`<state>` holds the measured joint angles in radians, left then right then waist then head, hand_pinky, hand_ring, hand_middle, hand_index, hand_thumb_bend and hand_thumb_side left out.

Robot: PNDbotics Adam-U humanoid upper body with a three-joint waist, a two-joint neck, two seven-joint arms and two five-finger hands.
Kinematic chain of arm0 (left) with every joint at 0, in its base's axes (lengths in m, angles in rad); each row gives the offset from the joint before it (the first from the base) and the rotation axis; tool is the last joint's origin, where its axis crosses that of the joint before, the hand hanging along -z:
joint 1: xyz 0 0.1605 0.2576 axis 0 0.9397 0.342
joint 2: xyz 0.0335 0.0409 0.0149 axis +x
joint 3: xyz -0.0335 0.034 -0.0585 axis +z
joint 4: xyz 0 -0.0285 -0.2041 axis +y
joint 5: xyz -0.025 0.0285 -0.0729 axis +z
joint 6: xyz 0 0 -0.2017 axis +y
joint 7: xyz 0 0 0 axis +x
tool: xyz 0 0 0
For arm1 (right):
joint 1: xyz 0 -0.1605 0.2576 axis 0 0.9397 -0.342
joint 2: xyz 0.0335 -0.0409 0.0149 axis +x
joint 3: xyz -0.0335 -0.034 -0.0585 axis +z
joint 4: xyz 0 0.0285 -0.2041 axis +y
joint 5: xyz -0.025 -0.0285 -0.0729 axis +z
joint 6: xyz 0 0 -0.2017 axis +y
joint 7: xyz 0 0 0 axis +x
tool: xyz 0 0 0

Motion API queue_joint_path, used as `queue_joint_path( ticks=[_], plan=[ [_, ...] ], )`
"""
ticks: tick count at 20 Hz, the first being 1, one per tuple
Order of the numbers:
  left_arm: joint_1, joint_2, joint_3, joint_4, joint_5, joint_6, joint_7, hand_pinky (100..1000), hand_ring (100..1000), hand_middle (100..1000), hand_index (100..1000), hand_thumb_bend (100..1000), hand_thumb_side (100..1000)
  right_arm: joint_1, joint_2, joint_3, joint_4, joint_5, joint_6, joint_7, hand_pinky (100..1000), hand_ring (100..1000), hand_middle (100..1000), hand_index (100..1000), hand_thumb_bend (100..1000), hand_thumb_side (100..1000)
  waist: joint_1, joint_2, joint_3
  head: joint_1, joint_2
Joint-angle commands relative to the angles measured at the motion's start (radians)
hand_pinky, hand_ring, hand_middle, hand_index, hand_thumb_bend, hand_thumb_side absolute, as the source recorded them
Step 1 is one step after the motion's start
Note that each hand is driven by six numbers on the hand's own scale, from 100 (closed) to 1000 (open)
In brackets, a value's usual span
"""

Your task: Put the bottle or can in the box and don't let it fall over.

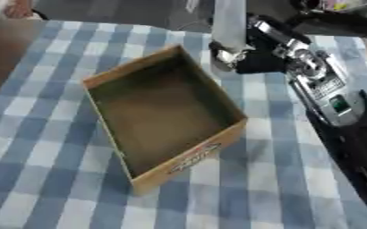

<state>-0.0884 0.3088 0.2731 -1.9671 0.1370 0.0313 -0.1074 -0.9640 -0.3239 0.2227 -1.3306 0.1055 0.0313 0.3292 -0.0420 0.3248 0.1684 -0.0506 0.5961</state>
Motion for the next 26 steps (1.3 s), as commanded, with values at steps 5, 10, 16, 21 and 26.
queue_joint_path(
  ticks=[5,10,16,21,26],
  plan=[
    [-0.014,0.030,0.014,-0.022,0.010,0.006,0.024,1000,630,892,950,100,721,-0.033,0.026,0.010,0.012,-0.001,0.018,-0.010,962,1000,1000,449,100,299,0.000,-0.014,0.014,-0.014,-0.015],
    [-0.019,0.029,0.014,-0.023,0.011,0.010,0.029,1000,630,891,949,100,722,-0.029,0.047,0.015,0.025,-0.019,0.041,-0.008,956,1000,1000,575,100,310,-0.005,-0.010,0.024,-0.017,-0.017],
    [-0.021,0.029,0.014,-0.023,0.009,0.013,0.029,1000,630,891,949,100,722,-0.026,0.057,0.024,0.026,-0.038,0.045,0.015,958,1000,1000,755,100,312,-0.007,-0.008,0.027,-0.016,-0.016],
    [-0.017,0.028,0.015,-0.022,0.007,0.014,0.029,1000,629,881,946,100,718,-0.023,0.057,0.038,-0.008,-0.024,0.018,0.040,986,1000,1000,1000,100,611,-0.006,-0.012,0.020,-0.012,-0.008],
    [-0.017,0.028,0.015,-0.020,0.003,0.015,0.024,1000,630,879,946,100,721,-0.022,0.058,0.047,-0.066,-0.007,-0.004,0.066,991,1000,1000,1000,100,558,-0.005,-0.016,0.018,-0.012,-0.003]
  ],
)
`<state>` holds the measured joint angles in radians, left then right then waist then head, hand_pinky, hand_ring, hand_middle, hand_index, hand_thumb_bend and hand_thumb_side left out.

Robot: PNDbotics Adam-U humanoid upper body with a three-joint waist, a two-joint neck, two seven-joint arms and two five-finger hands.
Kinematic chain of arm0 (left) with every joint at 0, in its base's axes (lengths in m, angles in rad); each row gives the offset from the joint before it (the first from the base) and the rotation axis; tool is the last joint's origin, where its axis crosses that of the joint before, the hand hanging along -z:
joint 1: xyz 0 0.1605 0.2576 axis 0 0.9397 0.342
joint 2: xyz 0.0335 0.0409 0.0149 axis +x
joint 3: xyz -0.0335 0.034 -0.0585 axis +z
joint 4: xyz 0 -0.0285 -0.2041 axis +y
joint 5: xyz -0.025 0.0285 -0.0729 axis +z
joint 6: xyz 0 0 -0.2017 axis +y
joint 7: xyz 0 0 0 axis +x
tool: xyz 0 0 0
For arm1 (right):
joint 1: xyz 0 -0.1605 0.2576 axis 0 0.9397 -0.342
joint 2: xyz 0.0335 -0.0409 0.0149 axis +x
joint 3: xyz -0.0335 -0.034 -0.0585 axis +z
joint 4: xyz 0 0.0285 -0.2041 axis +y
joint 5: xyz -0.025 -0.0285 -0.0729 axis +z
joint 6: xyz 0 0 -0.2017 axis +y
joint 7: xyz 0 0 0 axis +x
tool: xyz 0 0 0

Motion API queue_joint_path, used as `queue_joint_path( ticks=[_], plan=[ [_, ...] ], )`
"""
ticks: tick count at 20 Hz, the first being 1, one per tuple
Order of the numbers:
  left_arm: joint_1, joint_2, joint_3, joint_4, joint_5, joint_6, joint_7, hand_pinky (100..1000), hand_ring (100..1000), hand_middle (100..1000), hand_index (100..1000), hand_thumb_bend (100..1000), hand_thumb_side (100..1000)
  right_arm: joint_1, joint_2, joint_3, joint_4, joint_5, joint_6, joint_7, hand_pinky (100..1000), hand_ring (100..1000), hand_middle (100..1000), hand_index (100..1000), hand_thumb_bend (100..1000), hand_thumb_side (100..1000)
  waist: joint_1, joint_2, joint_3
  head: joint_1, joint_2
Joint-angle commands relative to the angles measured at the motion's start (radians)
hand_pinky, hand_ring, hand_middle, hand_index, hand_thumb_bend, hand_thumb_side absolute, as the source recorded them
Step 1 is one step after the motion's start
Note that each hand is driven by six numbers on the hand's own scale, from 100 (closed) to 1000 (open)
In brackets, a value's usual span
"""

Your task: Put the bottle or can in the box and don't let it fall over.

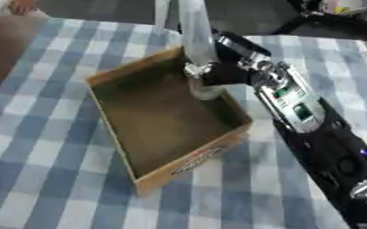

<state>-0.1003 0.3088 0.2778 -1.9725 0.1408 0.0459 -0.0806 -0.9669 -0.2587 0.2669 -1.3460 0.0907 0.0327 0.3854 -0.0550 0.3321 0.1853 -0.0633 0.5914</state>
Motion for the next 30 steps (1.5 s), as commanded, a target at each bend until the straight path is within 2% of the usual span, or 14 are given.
queue_joint_path(
  ticks=[1,3,7,11,19,25,30],
  plan=[
    [-0.004,0.028,0.012,-0.014,-0.001,0.001,-0.002,1000,630,879,946,100,722,-0.019,-0.007,0.006,-0.066,0.008,-0.002,0.011,994,1000,1000,1000,100,534,0.008,-0.025,0.002,0.001,0.003],
    [-0.002,0.028,0.015,-0.012,0.000,0.002,0.002,1000,630,879,946,100,722,-0.021,-0.009,0.011,-0.094,0.009,0.005,0.013,997,1000,1000,1000,100,519,0.007,-0.027,0.002,0.001,0.007],
    [-0.001,0.029,0.015,-0.012,0.000,0.004,0.003,1000,630,879,946,100,721,-0.020,-0.017,0.027,-0.133,0.026,0.002,0.041,1000,1000,1000,1000,100,544,0.006,-0.033,0.001,0.004,0.011],
    [-0.001,0.030,0.013,-0.011,0.001,0.005,0.000,1000,630,879,946,100,721,-0.017,-0.018,0.040,-0.111,0.060,-0.018,0.098,1000,1000,1000,1000,100,671,0.004,-0.038,0.001,0.003,0.011],
    [0.009,0.029,0.019,-0.010,-0.002,0.007,0.001,1000,630,879,946,100,720,0.007,-0.028,0.033,-0.076,0.080,-0.066,0.178,1000,1000,1000,1000,100,692,0.008,-0.048,-0.013,0.013,0.014],
    [0.021,0.028,0.023,-0.009,-0.007,0.008,0.001,1000,629,878,946,100,721,0.054,-0.060,0.028,-0.115,0.058,-0.063,0.192,1000,1000,1000,1000,100,692,0.016,-0.057,-0.039,0.031,0.019],
    [0.032,0.026,0.024,-0.007,-0.012,0.007,0.000,1000,629,878,946,100,722,0.094,-0.101,0.008,-0.178,0.016,-0.036,0.171,1000,1000,1000,1000,100,687,0.026,-0.064,-0.065,0.050,0.028]
  ],
)
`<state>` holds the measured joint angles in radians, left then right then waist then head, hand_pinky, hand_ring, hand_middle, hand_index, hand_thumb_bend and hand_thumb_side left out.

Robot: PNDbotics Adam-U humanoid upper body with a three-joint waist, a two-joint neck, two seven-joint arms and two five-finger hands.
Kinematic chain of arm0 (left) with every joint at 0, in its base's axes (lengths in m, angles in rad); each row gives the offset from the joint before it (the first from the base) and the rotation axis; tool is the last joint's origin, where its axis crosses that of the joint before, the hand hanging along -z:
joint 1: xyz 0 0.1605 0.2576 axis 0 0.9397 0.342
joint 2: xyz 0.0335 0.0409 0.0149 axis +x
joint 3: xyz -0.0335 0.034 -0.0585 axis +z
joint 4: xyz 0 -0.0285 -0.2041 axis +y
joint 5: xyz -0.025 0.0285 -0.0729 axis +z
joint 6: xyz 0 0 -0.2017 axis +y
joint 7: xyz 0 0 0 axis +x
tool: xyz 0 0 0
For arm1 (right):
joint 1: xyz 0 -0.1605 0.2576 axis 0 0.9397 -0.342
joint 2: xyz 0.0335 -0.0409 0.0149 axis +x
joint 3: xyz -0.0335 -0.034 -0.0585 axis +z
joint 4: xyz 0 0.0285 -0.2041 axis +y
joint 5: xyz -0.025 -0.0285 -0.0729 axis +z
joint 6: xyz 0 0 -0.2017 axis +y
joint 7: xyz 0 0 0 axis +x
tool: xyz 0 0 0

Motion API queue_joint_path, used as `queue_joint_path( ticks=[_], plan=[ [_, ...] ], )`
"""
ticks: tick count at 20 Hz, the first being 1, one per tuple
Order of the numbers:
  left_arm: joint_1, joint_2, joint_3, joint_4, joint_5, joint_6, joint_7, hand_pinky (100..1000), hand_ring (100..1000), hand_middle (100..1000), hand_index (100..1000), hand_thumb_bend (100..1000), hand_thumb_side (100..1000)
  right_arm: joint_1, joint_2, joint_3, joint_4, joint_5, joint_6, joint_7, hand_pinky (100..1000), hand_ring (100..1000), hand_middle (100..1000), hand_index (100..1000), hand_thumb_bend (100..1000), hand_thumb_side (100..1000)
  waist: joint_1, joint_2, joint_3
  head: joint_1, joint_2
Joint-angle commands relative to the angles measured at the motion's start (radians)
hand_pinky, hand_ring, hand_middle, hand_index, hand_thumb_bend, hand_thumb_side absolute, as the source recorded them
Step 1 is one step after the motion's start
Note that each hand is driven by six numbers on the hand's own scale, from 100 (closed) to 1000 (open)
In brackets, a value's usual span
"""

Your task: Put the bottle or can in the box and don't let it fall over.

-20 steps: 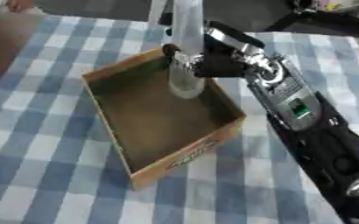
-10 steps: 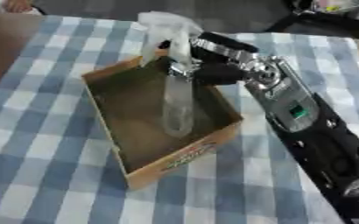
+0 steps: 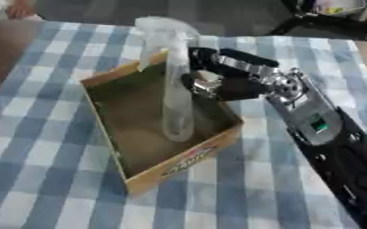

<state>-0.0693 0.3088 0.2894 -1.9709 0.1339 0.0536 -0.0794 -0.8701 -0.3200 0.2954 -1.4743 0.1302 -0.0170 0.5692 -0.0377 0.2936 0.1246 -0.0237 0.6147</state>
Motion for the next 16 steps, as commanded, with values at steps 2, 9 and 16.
queue_joint_path(
  ticks=[2,9,16],
  plan=[
    [0.006,0.026,0.013,-0.008,-0.007,-0.002,-0.001,1000,629,878,946,100,722,0.017,-0.062,-0.034,-0.081,-0.044,0.030,-0.033,990,1000,1000,1000,100,686,0.013,-0.029,-0.014,0.018,0.009],
    [0.010,0.030,0.007,-0.006,-0.008,-0.006,-0.008,1000,628,878,945,100,722,0.133,-0.165,-0.116,-0.206,-0.125,0.092,-0.127,938,1000,1000,1000,100,668,0.027,-0.037,-0.051,0.043,0.014],
    [0.007,0.033,-0.004,-0.002,-0.007,-0.009,-0.022,1000,628,878,945,100,723,0.260,-0.240,-0.251,-0.309,-0.231,0.095,-0.231,945,1000,1000,1000,100,604,0.040,-0.036,-0.080,0.066,0.014]
  ],
)
